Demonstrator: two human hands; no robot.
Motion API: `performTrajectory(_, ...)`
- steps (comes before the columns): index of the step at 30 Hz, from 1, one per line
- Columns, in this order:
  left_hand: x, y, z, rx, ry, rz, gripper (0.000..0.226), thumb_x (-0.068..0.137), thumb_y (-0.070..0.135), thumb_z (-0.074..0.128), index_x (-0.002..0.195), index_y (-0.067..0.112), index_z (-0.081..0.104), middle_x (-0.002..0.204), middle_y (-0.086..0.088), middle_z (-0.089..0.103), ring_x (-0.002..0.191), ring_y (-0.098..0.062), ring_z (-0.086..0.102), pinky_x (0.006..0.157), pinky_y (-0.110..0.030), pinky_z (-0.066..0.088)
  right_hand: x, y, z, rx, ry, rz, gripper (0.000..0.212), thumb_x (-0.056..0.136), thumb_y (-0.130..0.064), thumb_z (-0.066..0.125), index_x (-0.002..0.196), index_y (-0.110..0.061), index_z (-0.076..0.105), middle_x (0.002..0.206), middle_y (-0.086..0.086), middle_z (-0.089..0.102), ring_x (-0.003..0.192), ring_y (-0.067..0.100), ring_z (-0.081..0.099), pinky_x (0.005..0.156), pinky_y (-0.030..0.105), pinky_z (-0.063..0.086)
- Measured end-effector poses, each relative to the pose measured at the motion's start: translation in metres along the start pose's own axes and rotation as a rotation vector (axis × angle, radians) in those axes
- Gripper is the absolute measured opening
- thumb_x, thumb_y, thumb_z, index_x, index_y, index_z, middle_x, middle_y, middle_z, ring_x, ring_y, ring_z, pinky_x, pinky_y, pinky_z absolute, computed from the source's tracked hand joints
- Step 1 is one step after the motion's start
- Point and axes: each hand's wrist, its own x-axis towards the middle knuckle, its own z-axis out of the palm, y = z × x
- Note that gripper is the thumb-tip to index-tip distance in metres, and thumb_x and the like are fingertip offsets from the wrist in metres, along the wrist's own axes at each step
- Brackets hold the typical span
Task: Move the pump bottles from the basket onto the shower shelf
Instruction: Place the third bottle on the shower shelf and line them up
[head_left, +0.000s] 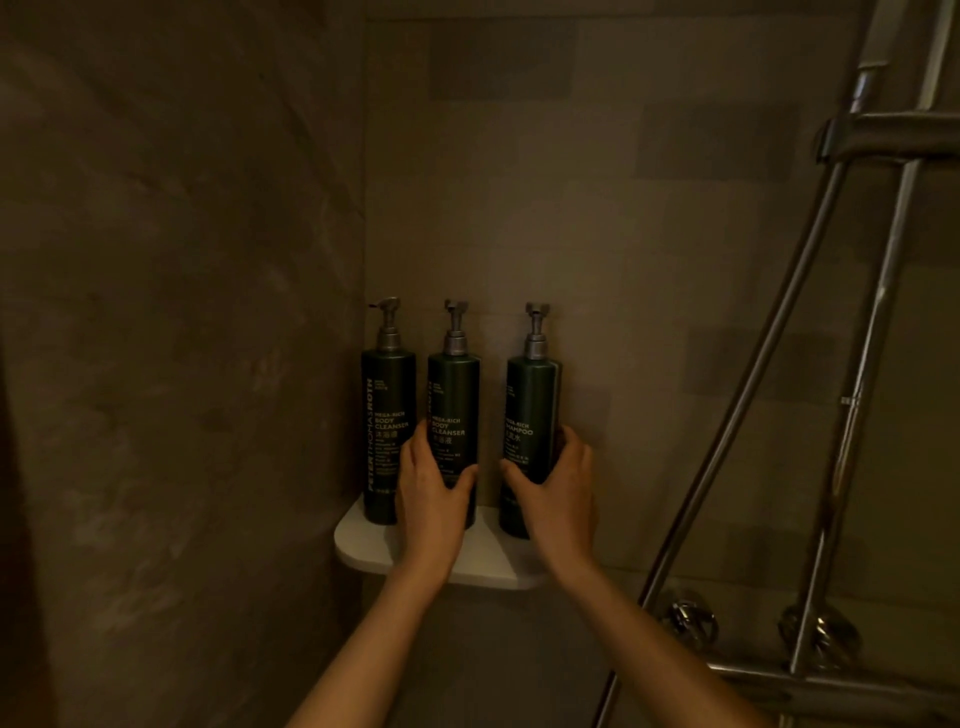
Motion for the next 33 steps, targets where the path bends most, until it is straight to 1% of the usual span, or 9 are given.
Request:
performTrajectory(3,0.0,0.0,-0.001,-0.001,-0.001,0.007,0.077,0.081,0.021,0.069,0.145,0.017,0.027,0.145,-0.006,0.039,0.13,-0.02,0.039,0.103,-0.03,0.031,-0.002,0.006,-0.004,0.017,-0.041,-0.022,0.07,0.077,-0.031,0.074,0.137,-0.021,0.039,0.128,-0.001,0.051,0.107,0.011,0.053,0.081,0.027,0.044)
performTrajectory(7,0.0,0.001,-0.001,0.005,-0.012,0.003,0.076,0.081,0.019,0.069,0.146,0.016,0.027,0.145,-0.007,0.039,0.13,-0.022,0.04,0.107,-0.037,0.035,-0.001,0.007,-0.004,0.032,-0.049,-0.019,0.066,0.075,-0.028,0.075,0.133,-0.019,0.046,0.123,0.0,0.055,0.103,0.009,0.054,0.08,0.026,0.045)
performTrajectory(12,0.0,0.001,-0.005,-0.013,-0.032,0.008,0.076,0.082,0.018,0.068,0.146,0.016,0.027,0.145,-0.007,0.039,0.131,-0.021,0.04,0.108,-0.042,0.036,-0.001,0.005,0.001,0.027,-0.077,-0.025,0.067,0.074,-0.031,0.075,0.133,-0.022,0.044,0.121,-0.004,0.053,0.098,0.003,0.049,0.068,0.012,0.036)
performTrajectory(13,0.0,0.001,-0.006,-0.016,-0.035,0.008,0.076,0.082,0.018,0.068,0.146,0.016,0.027,0.145,-0.007,0.039,0.131,-0.021,0.04,0.108,-0.042,0.036,-0.001,0.004,0.002,0.032,-0.085,-0.022,0.068,0.074,-0.031,0.076,0.134,-0.022,0.043,0.122,-0.004,0.052,0.098,0.002,0.048,0.069,0.012,0.036)
performTrajectory(15,0.0,0.002,-0.007,-0.021,-0.036,0.009,0.076,0.082,0.018,0.068,0.146,0.016,0.027,0.145,-0.007,0.039,0.131,-0.021,0.039,0.109,-0.041,0.036,-0.001,0.003,0.004,0.046,-0.093,-0.012,0.071,0.074,-0.031,0.076,0.135,-0.021,0.041,0.123,-0.004,0.05,0.099,0.004,0.047,0.076,0.02,0.041)
performTrajectory(17,-0.001,0.003,-0.008,-0.03,-0.037,0.011,0.076,0.082,0.017,0.068,0.146,0.016,0.027,0.144,-0.008,0.04,0.131,-0.021,0.04,0.109,-0.041,0.036,0.0,0.002,0.005,0.046,-0.091,-0.01,0.07,0.074,-0.03,0.076,0.134,-0.021,0.042,0.123,-0.003,0.05,0.099,0.005,0.048,0.079,0.024,0.042)
performTrajectory(23,-0.001,0.005,-0.01,-0.036,-0.047,0.003,0.075,0.082,0.017,0.068,0.146,0.015,0.027,0.145,-0.008,0.04,0.132,-0.021,0.039,0.109,-0.044,0.036,0.001,0.002,0.005,0.029,-0.063,-0.027,0.067,0.075,-0.028,0.076,0.133,-0.019,0.045,0.123,0.0,0.052,0.103,0.009,0.052,0.079,0.024,0.042)
performTrajectory(27,-0.001,0.004,-0.01,-0.037,-0.049,0.004,0.075,0.082,0.018,0.068,0.146,0.015,0.027,0.145,-0.008,0.039,0.132,-0.02,0.039,0.109,-0.044,0.036,-0.001,0.001,0.006,0.035,-0.068,-0.035,0.065,0.076,-0.029,0.076,0.133,-0.02,0.044,0.124,-0.002,0.052,0.099,0.004,0.048,0.077,0.021,0.04)
performTrajectory(33,-0.001,0.004,-0.009,-0.042,-0.042,0.0,0.076,0.081,0.018,0.069,0.145,0.017,0.028,0.144,-0.006,0.04,0.131,-0.019,0.04,0.109,-0.042,0.037,-0.001,-0.001,0.007,0.05,-0.074,-0.036,0.066,0.076,-0.029,0.076,0.133,-0.019,0.045,0.124,-0.003,0.052,0.1,0.005,0.05,0.079,0.022,0.043)
